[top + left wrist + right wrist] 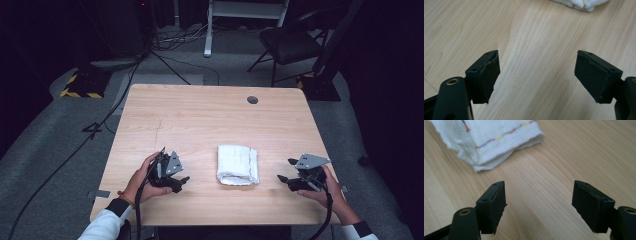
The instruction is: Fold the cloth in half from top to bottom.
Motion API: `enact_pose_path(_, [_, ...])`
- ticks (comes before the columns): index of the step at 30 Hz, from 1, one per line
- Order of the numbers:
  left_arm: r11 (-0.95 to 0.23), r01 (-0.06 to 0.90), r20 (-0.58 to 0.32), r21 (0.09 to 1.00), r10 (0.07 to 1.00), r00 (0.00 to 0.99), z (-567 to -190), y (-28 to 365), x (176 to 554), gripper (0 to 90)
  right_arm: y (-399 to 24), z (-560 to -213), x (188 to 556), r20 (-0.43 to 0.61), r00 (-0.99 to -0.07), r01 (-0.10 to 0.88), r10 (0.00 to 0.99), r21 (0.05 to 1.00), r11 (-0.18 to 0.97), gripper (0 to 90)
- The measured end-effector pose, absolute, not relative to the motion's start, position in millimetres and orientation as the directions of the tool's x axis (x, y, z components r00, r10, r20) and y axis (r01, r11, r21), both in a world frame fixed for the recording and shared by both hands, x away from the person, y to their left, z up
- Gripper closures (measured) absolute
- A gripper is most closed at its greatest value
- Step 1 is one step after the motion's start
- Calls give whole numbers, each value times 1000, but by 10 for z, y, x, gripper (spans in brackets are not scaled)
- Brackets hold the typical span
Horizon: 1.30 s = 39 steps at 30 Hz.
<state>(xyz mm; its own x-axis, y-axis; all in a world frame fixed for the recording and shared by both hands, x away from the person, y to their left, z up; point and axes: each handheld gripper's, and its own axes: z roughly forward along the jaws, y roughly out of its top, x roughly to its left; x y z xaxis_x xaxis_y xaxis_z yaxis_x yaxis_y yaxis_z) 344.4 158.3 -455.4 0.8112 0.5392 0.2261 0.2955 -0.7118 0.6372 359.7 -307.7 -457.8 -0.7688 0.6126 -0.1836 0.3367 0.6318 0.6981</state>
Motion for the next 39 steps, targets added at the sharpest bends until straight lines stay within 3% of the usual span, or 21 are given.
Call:
enact_pose_path(25, [-705,387,239,594,614,752,-4880,1958,3320,220,-3687,-4854,3476,-131,-666,458,734,705,541,266])
enact_pose_path(29, [-676,411,209,611,638,741,-4897,2032,3321,213,-3799,-4911,3453,-109,-633,488,767,713,504,266])
enact_pose_path(39, [-553,497,35,669,691,722,-4986,2294,3346,202,-4010,-5024,3396,-29,-567,535,823,747,395,233])
